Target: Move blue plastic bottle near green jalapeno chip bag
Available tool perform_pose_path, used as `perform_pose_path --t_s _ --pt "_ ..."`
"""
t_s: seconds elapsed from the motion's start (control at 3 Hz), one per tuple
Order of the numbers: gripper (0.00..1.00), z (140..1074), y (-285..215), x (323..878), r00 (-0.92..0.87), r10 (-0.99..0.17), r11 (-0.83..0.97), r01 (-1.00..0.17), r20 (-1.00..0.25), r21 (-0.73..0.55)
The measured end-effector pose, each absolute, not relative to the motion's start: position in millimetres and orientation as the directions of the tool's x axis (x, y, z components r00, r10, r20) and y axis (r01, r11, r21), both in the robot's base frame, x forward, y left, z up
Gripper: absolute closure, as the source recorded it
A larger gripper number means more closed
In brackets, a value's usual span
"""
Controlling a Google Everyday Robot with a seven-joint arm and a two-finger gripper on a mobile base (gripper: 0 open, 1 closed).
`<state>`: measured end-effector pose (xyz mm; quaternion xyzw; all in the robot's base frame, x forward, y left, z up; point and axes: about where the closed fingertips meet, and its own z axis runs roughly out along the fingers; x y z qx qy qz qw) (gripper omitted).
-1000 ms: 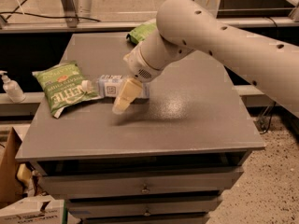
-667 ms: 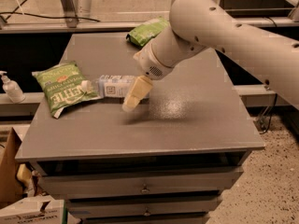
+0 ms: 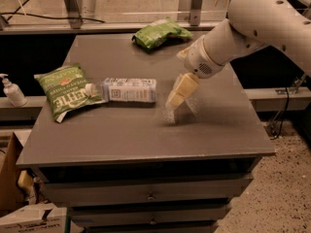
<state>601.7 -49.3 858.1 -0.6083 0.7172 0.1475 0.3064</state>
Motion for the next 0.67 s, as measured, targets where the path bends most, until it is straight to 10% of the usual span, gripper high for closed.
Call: perform_pose_path --t_s 0.67 --pt "0.00 867.3 -122.4 592.6 -0.152 -0.738 0.289 -0.951 -0.658 -0.105"
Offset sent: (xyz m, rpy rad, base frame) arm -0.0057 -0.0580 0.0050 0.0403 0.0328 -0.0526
